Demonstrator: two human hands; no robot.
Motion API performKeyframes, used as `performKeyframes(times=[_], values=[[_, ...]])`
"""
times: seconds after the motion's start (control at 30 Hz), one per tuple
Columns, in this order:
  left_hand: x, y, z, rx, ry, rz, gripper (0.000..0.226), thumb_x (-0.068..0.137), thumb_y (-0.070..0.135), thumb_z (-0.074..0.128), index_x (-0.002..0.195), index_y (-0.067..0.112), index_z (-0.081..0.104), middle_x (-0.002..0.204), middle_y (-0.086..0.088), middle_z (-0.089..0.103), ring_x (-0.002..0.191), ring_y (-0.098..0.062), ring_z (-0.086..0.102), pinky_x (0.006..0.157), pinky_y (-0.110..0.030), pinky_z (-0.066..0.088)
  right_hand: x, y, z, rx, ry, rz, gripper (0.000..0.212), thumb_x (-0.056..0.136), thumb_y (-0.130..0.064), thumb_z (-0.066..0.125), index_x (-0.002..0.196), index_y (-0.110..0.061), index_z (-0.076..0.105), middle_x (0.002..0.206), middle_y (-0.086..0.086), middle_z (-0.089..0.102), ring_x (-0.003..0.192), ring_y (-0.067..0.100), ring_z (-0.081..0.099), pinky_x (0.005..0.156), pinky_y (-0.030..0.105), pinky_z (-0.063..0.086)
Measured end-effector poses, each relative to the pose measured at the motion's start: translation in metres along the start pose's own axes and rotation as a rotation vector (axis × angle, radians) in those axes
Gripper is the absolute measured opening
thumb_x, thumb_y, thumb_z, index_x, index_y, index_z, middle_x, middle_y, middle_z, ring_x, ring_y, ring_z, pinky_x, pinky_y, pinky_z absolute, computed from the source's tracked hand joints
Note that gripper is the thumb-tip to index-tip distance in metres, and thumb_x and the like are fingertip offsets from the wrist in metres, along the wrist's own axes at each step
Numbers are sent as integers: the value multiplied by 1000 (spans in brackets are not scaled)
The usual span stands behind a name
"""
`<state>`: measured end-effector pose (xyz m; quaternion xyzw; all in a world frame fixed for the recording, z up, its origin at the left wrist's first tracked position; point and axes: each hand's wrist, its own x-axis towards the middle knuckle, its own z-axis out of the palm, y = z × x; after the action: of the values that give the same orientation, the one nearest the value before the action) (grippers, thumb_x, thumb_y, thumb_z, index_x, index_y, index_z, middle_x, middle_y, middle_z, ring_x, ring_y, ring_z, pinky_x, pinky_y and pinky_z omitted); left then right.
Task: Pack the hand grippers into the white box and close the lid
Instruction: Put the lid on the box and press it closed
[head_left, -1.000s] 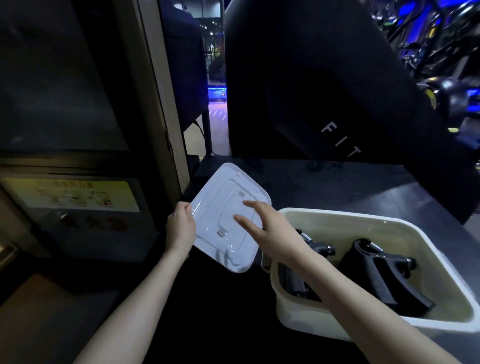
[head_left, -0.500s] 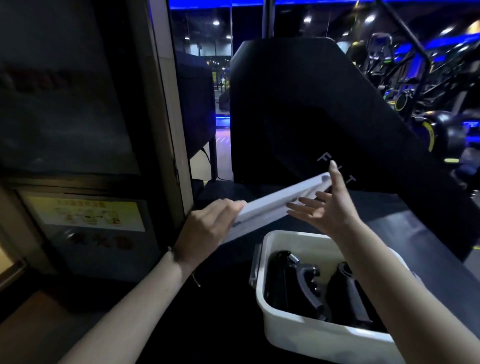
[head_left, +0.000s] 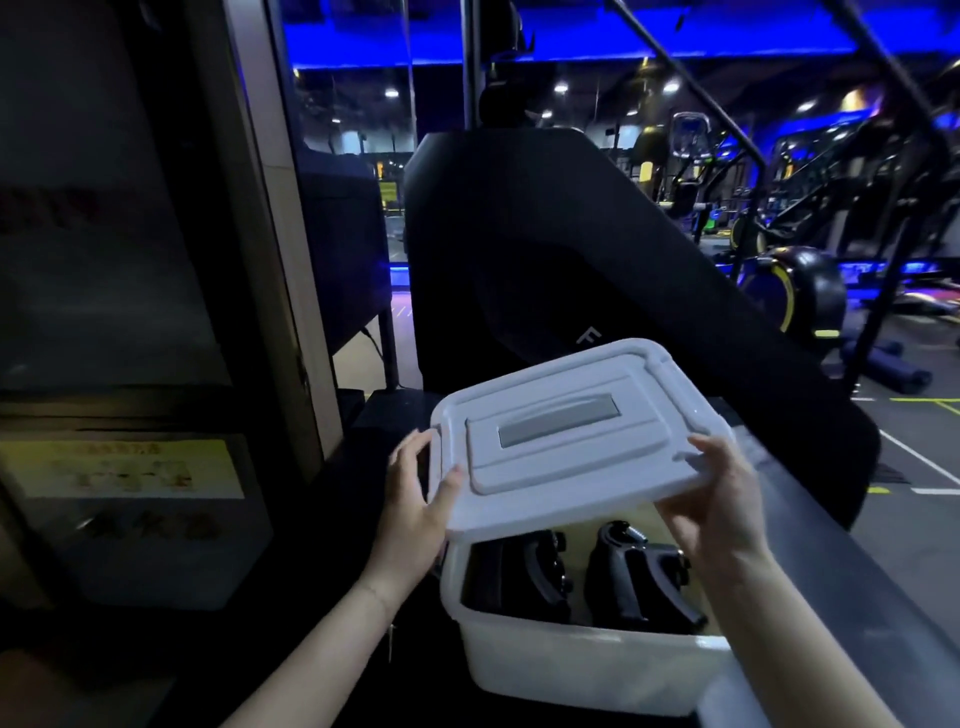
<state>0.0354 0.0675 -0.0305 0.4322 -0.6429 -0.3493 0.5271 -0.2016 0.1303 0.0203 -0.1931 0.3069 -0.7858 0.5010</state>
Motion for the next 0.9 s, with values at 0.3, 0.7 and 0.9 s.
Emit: performKeyframes(times=[0.3, 0.7, 0.9], values=[[-9, 9, 27, -396, -113, -306, 29, 95, 2, 49, 105, 27, 60, 93, 9, 76, 90, -12, 71, 71, -26, 57, -27, -3, -52, -119, -61, 28, 22, 86, -8, 39, 91, -10, 61, 63, 3, 67, 52, 12, 64, 46, 17, 50], [-12, -1, 38, 15, -145, -207, 32, 96, 6, 42, 119, 22, 58, 109, 3, 69, 102, -16, 65, 90, -36, 53, -18, -22, -81, -881, -23, -124, 37, 83, 1, 44, 100, -22, 67, 89, 6, 68, 74, 18, 61, 62, 36, 39], [-12, -8, 29, 116, -126, -202, 30, 96, 9, 43, 118, 23, 58, 110, 7, 67, 103, -14, 63, 94, -37, 50, -18, -6, -93, -929, -92, -105, 31, 76, 0, 44, 92, -17, 65, 78, 8, 58, 70, 18, 50, 65, 28, 40]])
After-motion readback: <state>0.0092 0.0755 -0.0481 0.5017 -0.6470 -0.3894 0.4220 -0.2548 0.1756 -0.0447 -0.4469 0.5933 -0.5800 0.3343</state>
